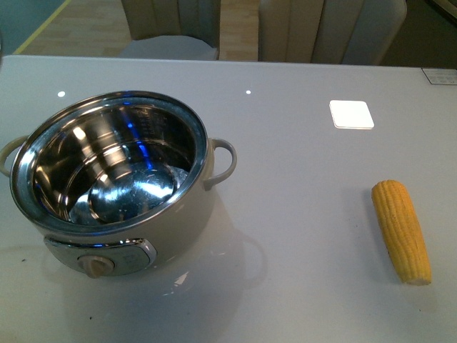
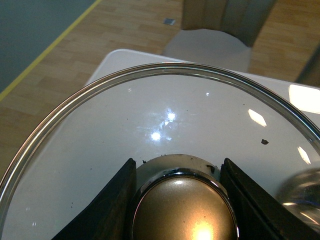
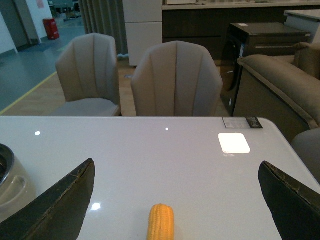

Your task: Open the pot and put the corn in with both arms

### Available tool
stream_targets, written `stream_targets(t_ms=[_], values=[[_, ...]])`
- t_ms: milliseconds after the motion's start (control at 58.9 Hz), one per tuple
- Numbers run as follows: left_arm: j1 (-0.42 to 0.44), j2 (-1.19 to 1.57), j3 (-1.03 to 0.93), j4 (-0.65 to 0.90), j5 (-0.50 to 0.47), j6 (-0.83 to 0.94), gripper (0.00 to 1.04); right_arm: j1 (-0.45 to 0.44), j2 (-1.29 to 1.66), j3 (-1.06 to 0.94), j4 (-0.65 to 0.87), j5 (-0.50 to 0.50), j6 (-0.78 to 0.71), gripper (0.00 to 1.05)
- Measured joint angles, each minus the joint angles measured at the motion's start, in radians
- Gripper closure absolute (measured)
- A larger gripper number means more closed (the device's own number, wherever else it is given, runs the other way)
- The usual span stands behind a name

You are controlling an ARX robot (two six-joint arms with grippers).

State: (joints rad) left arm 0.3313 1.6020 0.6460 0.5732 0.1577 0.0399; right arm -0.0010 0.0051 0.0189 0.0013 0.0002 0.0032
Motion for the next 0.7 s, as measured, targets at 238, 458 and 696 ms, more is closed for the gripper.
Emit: stream_targets(t_ms=[238,458,696], values=[[0.193,0.216,-0.001,0.172,-0.010,0.022,0.61,0.000,0.000,0.000,0.000,0.000,0.000,0.09],[0.247,0.391,-0.005,0.348,0.003,0.031,0.61,0.000,0.000,0.000,0.000,0.000,0.000,0.09],[0.238,0.585,-0.005,0.484,0.029,0.042,0.61,0.000,0.000,0.000,0.000,0.000,0.000,0.09]])
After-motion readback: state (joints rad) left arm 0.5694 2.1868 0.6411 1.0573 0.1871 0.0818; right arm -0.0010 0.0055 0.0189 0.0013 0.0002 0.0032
